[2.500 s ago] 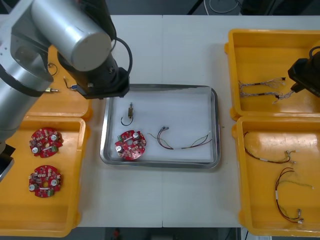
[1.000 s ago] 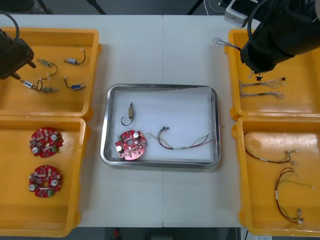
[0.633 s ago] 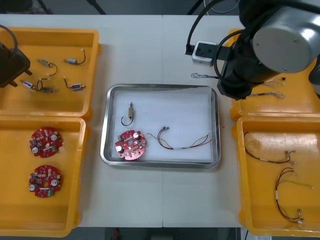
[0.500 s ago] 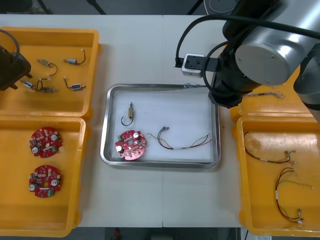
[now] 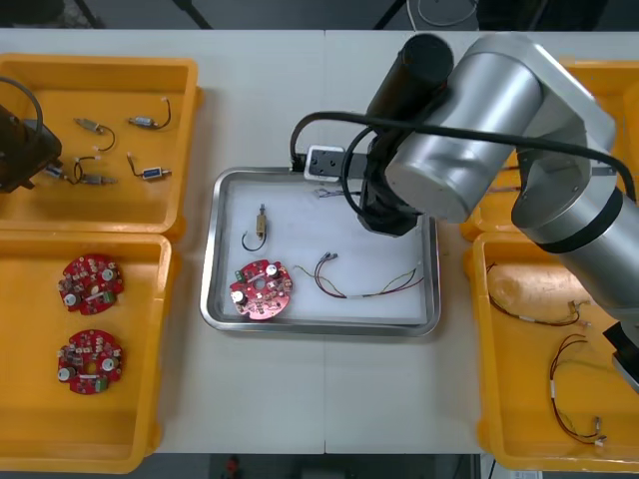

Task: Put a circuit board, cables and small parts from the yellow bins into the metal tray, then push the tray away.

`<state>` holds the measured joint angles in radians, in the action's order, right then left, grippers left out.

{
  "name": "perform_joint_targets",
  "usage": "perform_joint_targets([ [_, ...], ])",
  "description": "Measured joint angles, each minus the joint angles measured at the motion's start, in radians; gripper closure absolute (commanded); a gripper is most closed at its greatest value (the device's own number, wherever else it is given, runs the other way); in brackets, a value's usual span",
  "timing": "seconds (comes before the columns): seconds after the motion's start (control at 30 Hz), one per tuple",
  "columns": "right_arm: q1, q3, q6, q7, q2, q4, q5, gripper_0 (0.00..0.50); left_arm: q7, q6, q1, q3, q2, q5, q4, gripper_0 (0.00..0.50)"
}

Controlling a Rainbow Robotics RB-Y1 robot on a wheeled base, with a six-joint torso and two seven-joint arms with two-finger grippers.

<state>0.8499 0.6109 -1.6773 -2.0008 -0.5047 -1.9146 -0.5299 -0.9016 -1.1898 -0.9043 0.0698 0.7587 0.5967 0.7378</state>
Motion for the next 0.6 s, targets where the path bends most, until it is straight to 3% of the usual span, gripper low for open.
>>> perform_joint_targets([
  [0.23, 0.0, 0.082, 0.12, -0.006, 0.001, 0.109, 0.008, 0.5, 0.0, 0.033, 0.0, 0.014, -0.005, 0.001, -0.003, 0.009],
  [0.33, 0.0, 0.121, 0.168, -0.03, 0.001, 0.151, 0.036, 0.5, 0.0, 0.062, 0.0, 0.047, -0.006, 0.006, -0.003, 0.5],
  [0.6, 0.0, 0.187, 0.24, -0.038, 0.001, 0.222, 0.066, 0.5, 0.0, 0.073, 0.0, 0.084, -0.006, 0.019, -0.002, 0.5],
])
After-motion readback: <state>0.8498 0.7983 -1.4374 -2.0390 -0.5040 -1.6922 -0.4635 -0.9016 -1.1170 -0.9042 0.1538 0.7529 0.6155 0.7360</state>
